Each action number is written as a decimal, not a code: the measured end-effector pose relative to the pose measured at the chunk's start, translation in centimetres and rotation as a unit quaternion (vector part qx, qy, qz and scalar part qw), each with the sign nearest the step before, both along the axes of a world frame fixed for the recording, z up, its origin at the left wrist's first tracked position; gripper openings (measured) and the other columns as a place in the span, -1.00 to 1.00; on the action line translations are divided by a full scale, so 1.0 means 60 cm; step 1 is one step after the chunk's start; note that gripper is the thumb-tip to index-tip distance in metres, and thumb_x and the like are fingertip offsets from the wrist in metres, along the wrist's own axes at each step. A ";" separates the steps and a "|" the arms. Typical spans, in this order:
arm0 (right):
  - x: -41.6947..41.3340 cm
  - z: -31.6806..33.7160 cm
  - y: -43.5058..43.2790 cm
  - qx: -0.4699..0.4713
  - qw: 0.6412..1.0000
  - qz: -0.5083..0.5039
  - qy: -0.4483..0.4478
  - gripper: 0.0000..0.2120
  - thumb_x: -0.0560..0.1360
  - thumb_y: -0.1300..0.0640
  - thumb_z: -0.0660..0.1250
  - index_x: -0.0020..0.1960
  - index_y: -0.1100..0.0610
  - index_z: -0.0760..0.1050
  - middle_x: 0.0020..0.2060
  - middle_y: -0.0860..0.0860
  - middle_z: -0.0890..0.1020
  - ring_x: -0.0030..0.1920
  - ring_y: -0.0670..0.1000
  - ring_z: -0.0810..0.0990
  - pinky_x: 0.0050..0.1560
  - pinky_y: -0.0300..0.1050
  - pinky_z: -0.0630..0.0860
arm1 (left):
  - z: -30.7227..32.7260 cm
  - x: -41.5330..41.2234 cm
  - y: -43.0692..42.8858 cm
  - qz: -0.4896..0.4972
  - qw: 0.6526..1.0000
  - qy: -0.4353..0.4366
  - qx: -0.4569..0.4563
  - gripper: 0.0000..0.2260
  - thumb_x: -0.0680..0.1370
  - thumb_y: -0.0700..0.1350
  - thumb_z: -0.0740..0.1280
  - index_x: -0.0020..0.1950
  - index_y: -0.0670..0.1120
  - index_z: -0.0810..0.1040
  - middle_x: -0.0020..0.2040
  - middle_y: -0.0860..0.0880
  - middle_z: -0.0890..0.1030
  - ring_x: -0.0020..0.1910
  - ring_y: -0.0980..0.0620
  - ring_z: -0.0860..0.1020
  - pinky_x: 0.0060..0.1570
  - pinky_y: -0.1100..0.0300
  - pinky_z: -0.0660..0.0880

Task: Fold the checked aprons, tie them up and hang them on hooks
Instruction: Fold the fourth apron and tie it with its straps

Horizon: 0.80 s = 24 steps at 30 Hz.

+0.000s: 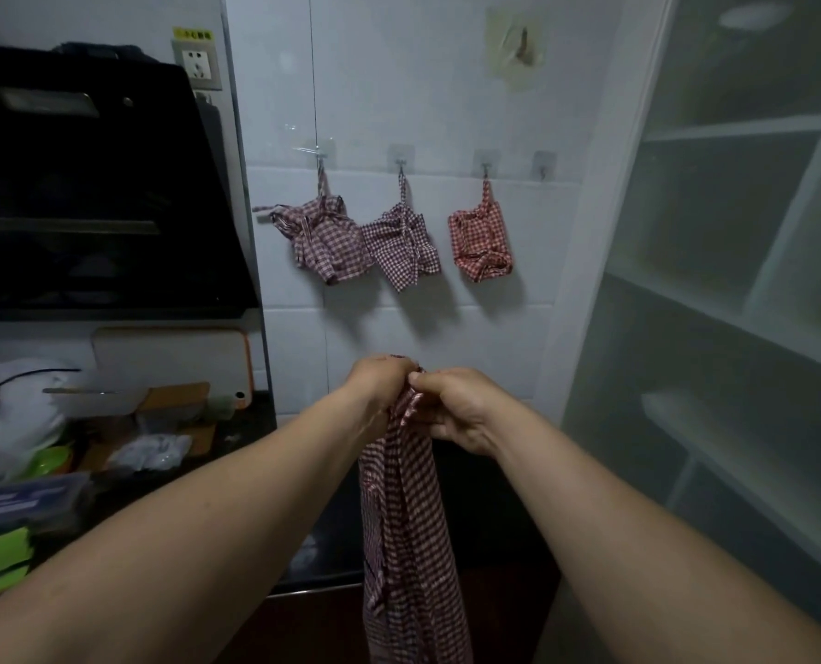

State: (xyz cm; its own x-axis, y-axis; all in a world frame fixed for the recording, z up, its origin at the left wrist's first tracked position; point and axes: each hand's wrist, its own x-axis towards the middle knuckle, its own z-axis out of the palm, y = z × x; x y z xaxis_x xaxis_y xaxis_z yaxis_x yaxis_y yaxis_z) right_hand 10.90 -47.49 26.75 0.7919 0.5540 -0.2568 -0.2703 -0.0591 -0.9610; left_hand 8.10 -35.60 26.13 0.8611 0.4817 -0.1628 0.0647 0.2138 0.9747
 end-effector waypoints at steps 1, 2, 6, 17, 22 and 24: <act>0.001 -0.001 0.000 -0.004 1.000 -0.011 0.013 -0.80 0.64 0.23 0.27 -0.14 0.11 0.56 -0.43 -0.03 0.65 -0.33 -0.03 0.60 -0.18 -0.09 0.57 | 0.000 -0.004 -0.004 -0.008 1.000 -0.013 -0.006 -0.88 0.60 -0.29 0.34 -0.10 -0.24 0.65 -0.19 -0.24 0.67 -0.24 -0.16 0.65 -0.14 0.02 0.60; 0.003 -0.003 0.001 -0.006 0.999 -0.027 0.025 -0.78 0.63 0.23 0.26 -0.17 0.10 0.57 -0.46 -0.05 0.64 -0.36 -0.04 0.59 -0.22 -0.12 0.55 | 0.001 -0.011 -0.009 -0.020 1.000 -0.023 -0.006 -0.87 0.61 -0.26 0.33 -0.04 -0.24 0.66 -0.16 -0.23 0.67 -0.20 -0.15 0.65 -0.12 0.04 0.59; 0.017 -0.009 0.004 0.036 0.991 -0.110 0.064 -0.80 0.60 0.22 0.29 -0.18 0.11 0.58 -0.53 -0.04 0.62 -0.55 -0.09 0.59 -0.53 -0.28 0.51 | -0.024 -0.041 -0.026 -0.133 0.988 -0.073 0.018 -0.70 0.57 -0.17 0.34 0.26 -0.22 0.63 0.12 -0.19 0.71 0.08 -0.08 0.67 0.06 0.11 0.58; 0.049 -0.016 -0.023 -0.022 0.989 -0.119 -0.084 -0.86 0.66 0.17 0.25 0.00 0.16 0.56 -0.37 0.02 0.68 -0.42 -0.02 0.64 -0.48 -0.25 0.47 | -0.047 -0.041 0.017 -0.052 0.974 0.002 0.222 -0.76 0.60 -0.32 0.21 -0.07 -0.18 0.68 -0.12 -0.23 0.72 -0.11 -0.16 0.67 -0.04 -0.06 0.62; 0.096 -0.004 -0.091 -0.145 0.940 -0.057 -0.304 -0.82 0.57 0.35 0.33 0.04 0.12 0.62 -0.07 0.04 0.71 -0.06 -0.02 0.66 -0.18 -0.30 0.50 | -0.003 -0.064 0.090 -0.049 0.969 0.021 0.239 -0.71 0.60 -0.32 0.18 -0.22 -0.11 0.60 -0.28 -0.09 0.63 -0.20 -0.06 0.57 -0.18 0.13 0.45; 0.095 -0.011 -0.082 -0.162 0.921 0.002 -0.353 -0.71 0.52 0.43 0.29 0.02 0.10 0.64 -0.05 0.02 0.73 -0.02 -0.01 0.68 -0.11 -0.35 0.53 | 0.009 -0.064 0.107 -0.047 0.969 0.019 0.241 -0.70 0.56 -0.35 0.16 -0.27 -0.11 0.57 -0.32 -0.10 0.57 -0.25 -0.06 0.51 -0.20 0.12 0.41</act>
State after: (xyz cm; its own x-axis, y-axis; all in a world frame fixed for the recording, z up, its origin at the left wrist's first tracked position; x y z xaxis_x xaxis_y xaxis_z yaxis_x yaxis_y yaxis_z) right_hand 16.62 -52.39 26.07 0.8229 0.5425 0.1689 0.4165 -0.3737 -0.8288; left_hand 4.25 -29.15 26.68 0.9026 0.4294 0.0302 0.0988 -0.2749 0.9564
